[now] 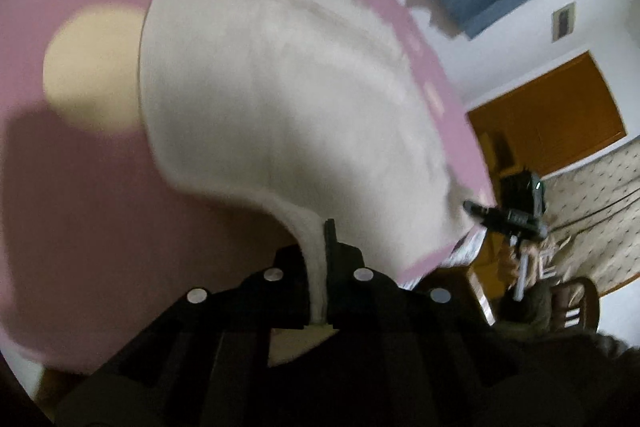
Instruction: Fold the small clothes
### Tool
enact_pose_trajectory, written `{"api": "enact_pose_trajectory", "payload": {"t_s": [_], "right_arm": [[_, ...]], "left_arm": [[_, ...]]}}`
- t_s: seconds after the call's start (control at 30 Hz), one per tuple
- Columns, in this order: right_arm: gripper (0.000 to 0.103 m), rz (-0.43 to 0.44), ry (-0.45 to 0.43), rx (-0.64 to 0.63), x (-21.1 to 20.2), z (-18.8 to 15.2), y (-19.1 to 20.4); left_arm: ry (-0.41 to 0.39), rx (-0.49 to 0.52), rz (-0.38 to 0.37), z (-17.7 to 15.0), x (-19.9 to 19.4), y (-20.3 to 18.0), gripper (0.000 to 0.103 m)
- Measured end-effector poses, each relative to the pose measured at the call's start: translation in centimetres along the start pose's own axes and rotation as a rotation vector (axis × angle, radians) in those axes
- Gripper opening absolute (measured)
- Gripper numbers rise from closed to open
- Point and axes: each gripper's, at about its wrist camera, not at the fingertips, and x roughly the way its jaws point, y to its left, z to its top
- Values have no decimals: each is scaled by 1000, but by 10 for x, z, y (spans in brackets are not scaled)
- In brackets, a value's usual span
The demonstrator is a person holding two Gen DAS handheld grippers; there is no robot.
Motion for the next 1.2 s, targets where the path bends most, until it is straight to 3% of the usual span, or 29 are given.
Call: {"api": "enact_pose_trajectory", "payload": {"t_s": [0.17,0.33,0.53,0.7,0.8,0.83,0.9,0.97,1.03,1.2], "right_arm": [[5,76,-80,-28,0,55,16],[5,120,-126,23,20,116,-2],[5,122,-137,132,68,176,-37],[5,103,-130,186,86,197,-59],[7,107,-125,188,89,204,-60],[8,117,-123,185,83,202,-64],[18,124,-125,163,78,203,-61],[28,97,-140,136,71,205,-58],[31,82,-163,122,66,208,-57],[33,62,-183,112,61,217,-58]], "left_arm": [[-102,13,-44,50,-6,0,4],[-165,-20,-70,104,15,22,4],[-180,-46,-37,146,45,52,4],[-131,-25,-21,166,67,63,5],[-136,0,-23,170,60,63,23],[-162,5,-15,171,52,64,37],[-206,8,-10,170,38,68,51],[-227,15,-1,173,28,73,51],[-218,29,38,178,27,76,51],[-88,91,82,187,52,73,51]]}}
